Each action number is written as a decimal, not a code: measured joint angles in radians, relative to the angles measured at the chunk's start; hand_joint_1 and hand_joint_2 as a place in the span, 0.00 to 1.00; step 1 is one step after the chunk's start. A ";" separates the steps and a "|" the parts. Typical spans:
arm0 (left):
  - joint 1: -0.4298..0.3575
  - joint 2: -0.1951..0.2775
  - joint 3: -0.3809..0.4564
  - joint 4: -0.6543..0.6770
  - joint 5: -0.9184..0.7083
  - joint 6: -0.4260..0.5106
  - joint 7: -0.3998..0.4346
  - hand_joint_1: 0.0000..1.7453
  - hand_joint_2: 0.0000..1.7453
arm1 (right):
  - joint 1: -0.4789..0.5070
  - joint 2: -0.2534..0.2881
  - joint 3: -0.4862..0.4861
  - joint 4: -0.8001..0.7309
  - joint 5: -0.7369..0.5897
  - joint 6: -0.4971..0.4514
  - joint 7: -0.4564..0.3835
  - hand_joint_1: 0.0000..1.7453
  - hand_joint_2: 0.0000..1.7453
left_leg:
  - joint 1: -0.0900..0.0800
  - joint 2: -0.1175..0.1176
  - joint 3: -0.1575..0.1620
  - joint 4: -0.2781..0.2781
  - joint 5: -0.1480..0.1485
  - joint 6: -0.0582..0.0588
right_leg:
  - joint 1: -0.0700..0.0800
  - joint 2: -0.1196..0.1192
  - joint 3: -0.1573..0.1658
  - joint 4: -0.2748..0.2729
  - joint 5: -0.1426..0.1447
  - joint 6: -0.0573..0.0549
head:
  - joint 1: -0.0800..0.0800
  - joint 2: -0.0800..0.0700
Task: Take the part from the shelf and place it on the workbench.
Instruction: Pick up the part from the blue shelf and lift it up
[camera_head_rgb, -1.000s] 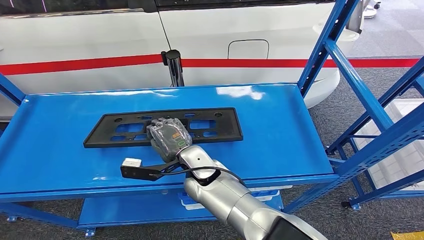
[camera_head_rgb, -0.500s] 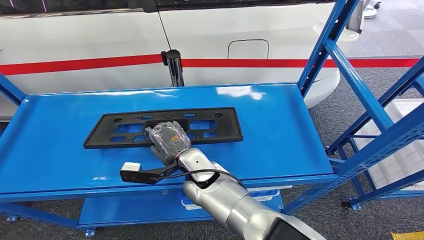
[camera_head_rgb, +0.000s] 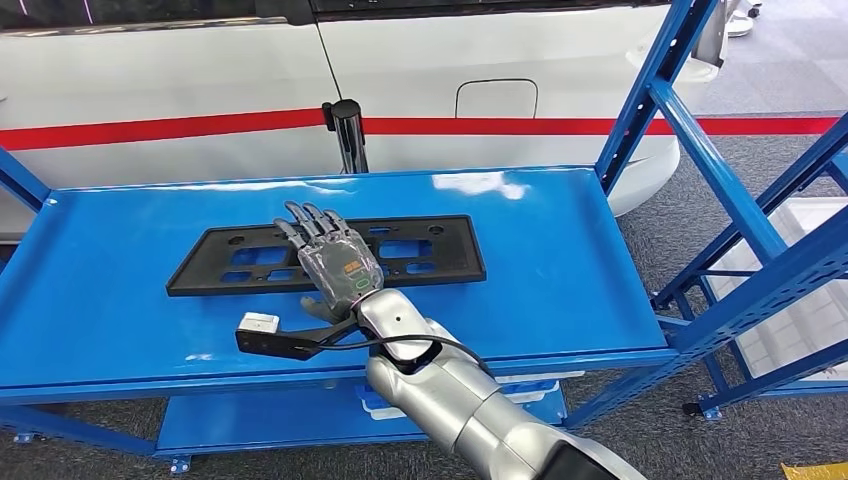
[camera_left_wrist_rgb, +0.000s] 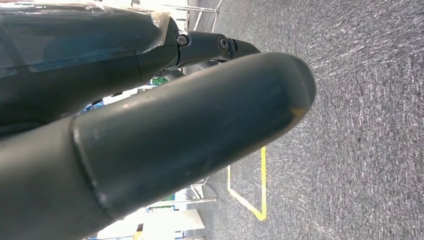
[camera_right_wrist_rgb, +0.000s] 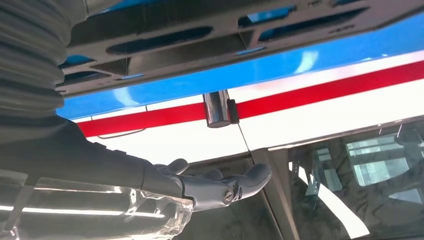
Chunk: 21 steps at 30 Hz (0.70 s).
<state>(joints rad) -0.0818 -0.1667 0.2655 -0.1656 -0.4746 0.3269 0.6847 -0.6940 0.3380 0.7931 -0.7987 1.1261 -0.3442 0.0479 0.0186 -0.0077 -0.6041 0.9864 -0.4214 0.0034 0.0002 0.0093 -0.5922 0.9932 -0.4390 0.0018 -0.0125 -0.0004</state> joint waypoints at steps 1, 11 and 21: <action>0.000 0.000 0.000 0.000 0.000 0.000 0.000 0.00 0.00 | 0.002 0.000 -0.004 -0.006 0.001 0.001 -0.002 0.00 1.00 | 0.000 0.000 0.000 0.000 0.000 0.000 | 0.000 0.000 0.000 0.000 0.000 0.000 | 0.000 0.000; 0.000 0.000 0.018 -0.001 -0.003 0.002 -0.002 0.00 0.00 | 0.010 0.000 -0.022 -0.031 0.101 0.006 -0.004 0.00 1.00 | 0.000 0.000 0.000 0.000 0.000 0.000 | 0.000 0.000 0.000 0.000 0.000 0.000 | 0.000 0.000; 0.000 -0.002 0.040 -0.001 -0.008 0.006 -0.009 0.00 0.00 | 0.003 0.000 -0.002 0.055 0.053 0.011 0.033 0.00 1.00 | 0.000 0.000 0.000 0.000 0.000 0.000 | 0.000 0.000 0.000 0.000 0.000 0.000 | 0.000 0.000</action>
<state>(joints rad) -0.0817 -0.1685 0.3053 -0.1667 -0.4829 0.3334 0.6761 -0.6910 0.3380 0.7916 -0.7434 1.1794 -0.3327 0.0808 0.0186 -0.0078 -0.6042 0.9864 -0.4214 0.0034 0.0001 0.0093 -0.5920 0.9932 -0.4390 0.0018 -0.0126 -0.0004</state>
